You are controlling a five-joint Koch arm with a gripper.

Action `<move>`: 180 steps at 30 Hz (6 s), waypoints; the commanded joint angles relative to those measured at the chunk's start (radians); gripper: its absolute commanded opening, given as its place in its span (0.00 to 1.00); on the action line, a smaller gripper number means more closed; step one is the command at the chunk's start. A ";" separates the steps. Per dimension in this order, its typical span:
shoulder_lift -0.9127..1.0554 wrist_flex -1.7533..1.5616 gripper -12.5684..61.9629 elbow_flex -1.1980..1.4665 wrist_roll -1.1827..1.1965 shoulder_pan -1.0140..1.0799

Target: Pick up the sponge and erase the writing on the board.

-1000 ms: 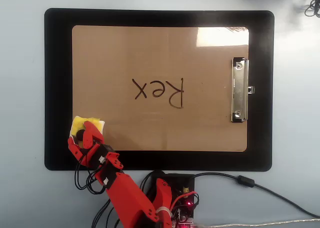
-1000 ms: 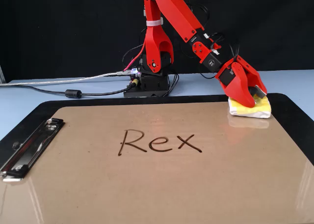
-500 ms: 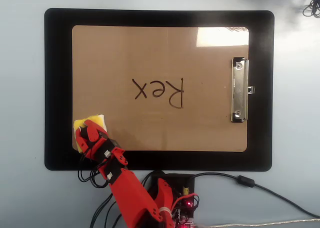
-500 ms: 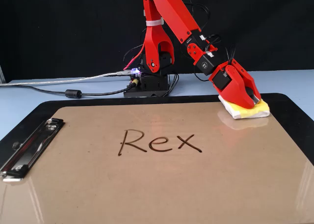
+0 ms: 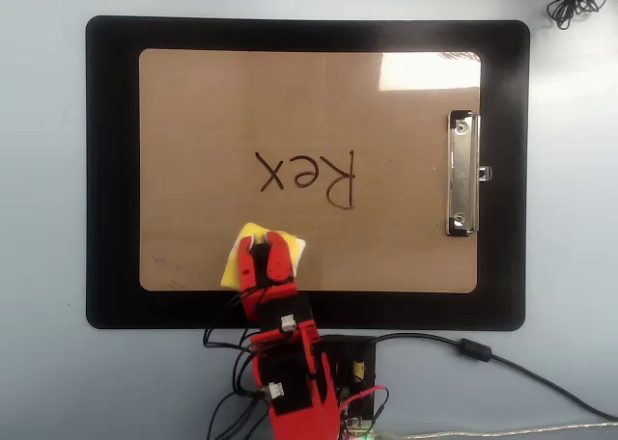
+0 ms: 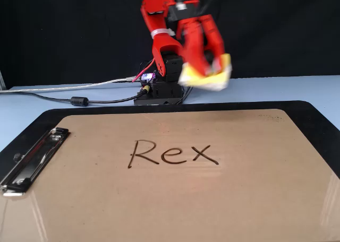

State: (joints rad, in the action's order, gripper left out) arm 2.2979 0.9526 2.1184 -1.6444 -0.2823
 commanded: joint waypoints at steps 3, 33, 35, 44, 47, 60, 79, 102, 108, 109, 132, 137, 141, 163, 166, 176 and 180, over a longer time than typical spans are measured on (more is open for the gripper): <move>0.002 -0.164 0.06 0.002 0.046 0.272; -0.345 -1.026 0.06 0.400 0.163 0.589; -0.354 -1.072 0.06 0.399 0.161 0.560; -0.991 -1.397 0.06 -0.003 0.156 0.529; -1.048 -1.399 0.06 -0.081 0.155 0.528; -0.397 -1.401 0.06 0.603 0.155 0.525; -0.492 -1.511 0.06 0.603 0.158 0.571; -0.541 -1.563 0.06 0.607 0.061 0.362; -0.486 -1.551 0.06 0.629 0.061 0.356; -0.551 -1.551 0.06 0.565 0.060 0.356; -0.589 -1.598 0.06 0.583 0.057 0.301; -0.988 -1.608 0.06 0.179 0.052 0.227; -1.209 -1.605 0.06 -0.069 0.049 0.230; -1.195 -1.563 0.06 -0.061 0.046 0.198; -1.212 -1.562 0.06 -0.092 0.046 0.199; -0.534 -1.555 0.06 0.612 0.048 0.124; -0.615 -1.555 0.06 0.540 0.046 0.066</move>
State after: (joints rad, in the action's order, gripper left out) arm 1.7227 -0.5783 2.7197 -1.5693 -0.1871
